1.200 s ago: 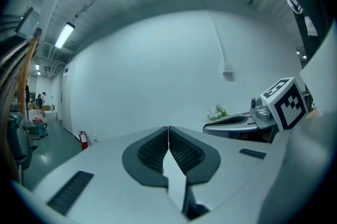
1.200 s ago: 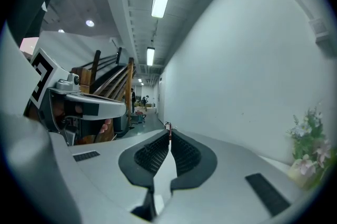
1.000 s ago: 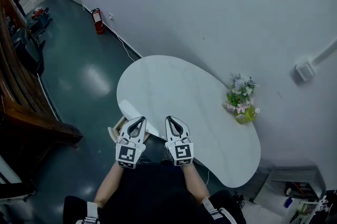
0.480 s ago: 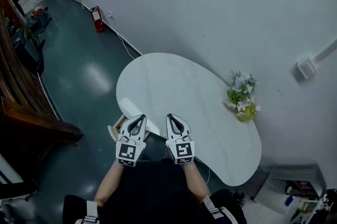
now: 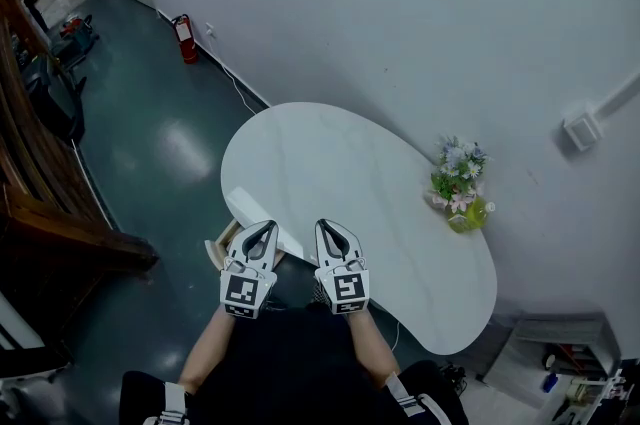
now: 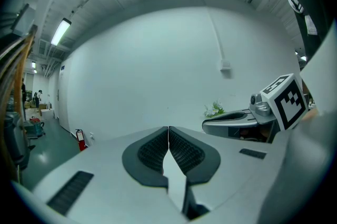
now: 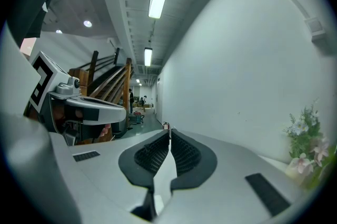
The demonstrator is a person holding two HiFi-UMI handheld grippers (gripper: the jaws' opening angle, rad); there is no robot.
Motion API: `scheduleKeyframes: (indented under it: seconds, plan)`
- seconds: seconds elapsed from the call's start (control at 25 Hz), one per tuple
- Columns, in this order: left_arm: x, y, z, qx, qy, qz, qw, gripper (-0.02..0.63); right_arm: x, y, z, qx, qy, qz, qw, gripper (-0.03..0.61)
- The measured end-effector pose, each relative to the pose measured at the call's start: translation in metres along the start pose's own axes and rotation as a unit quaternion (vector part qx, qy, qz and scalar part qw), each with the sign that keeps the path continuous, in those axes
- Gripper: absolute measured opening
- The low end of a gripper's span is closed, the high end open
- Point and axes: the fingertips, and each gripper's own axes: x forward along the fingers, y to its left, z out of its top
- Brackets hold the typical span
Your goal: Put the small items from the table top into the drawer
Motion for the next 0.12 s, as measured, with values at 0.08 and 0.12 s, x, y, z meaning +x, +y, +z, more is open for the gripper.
scheduleKeyframes:
  seconds: [0.08, 0.12]
  plan:
    - [-0.0006, -0.0013, -0.0008, 0.0, 0.001, 0.0, 1.0, 0.02, -0.0014, -0.0001, -0.0012, 0.002, 0.001, -0.001, 1.0, 0.037]
    - [-0.0009, -0.002, -0.0011, 0.0, 0.001, -0.001, 1.0, 0.02, -0.0022, -0.0001, -0.0018, 0.003, 0.001, -0.001, 1.0, 0.037]
